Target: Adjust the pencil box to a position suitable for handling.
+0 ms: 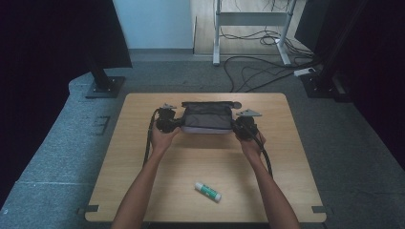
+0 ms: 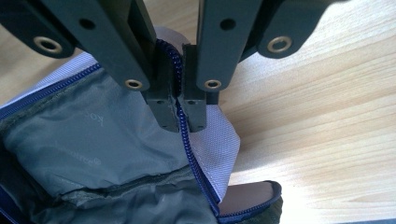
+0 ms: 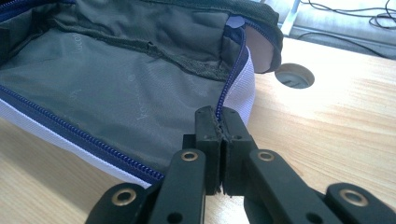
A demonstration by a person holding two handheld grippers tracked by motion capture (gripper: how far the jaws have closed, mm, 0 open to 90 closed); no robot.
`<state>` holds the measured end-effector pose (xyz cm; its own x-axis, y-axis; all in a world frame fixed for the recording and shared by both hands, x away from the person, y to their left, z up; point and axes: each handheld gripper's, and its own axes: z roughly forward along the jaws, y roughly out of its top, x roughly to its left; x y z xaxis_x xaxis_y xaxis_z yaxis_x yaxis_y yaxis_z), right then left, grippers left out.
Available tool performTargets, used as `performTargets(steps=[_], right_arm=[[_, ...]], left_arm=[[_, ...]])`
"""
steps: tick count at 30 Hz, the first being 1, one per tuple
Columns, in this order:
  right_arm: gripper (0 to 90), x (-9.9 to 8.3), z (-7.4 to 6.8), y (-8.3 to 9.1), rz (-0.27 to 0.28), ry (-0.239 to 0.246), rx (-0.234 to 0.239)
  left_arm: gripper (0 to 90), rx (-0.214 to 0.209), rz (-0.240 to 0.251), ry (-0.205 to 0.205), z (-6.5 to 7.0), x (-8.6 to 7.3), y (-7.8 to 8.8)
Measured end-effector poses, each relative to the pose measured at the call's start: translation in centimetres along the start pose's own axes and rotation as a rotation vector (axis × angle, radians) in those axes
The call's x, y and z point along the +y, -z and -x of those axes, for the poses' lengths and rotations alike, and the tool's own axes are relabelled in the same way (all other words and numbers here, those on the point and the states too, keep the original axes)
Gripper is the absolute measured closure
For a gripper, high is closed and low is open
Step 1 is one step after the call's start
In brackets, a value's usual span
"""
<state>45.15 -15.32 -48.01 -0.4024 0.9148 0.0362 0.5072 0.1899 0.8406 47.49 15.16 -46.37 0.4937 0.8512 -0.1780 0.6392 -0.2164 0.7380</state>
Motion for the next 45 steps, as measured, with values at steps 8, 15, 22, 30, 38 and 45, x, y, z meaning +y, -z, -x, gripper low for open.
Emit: performTargets(steps=[8,15,22,30,38,45], right_arm=[[87.2,0.5,-1.2,1.0,0.019,0.039,0.007],[87.2,0.5,-1.3,1.8,0.032,0.020,0.026],[87.2,0.7,-1.9,2.5,0.057,0.027,0.027],[87.2,0.8,-2.5,3.2,0.068,0.033,0.037],[87.2,0.9,-3.3,3.9,0.085,0.045,0.051],[87.2,0.2,-3.9,4.3,0.095,0.047,0.070]], left_arm=[[86.7,0.004,0.012,-0.011,0.0,-0.1,1.7],[86.7,-0.010,0.007,-0.028,0.3,-0.2,2.5],[86.7,-0.015,0.029,-0.027,0.3,-0.1,3.5],[86.8,-0.023,0.041,-0.030,0.2,-0.4,4.4],[87.1,-0.031,0.048,-0.030,-0.1,-0.9,5.2],[87.1,-0.043,0.052,-0.027,-0.3,-2.0,5.8]])
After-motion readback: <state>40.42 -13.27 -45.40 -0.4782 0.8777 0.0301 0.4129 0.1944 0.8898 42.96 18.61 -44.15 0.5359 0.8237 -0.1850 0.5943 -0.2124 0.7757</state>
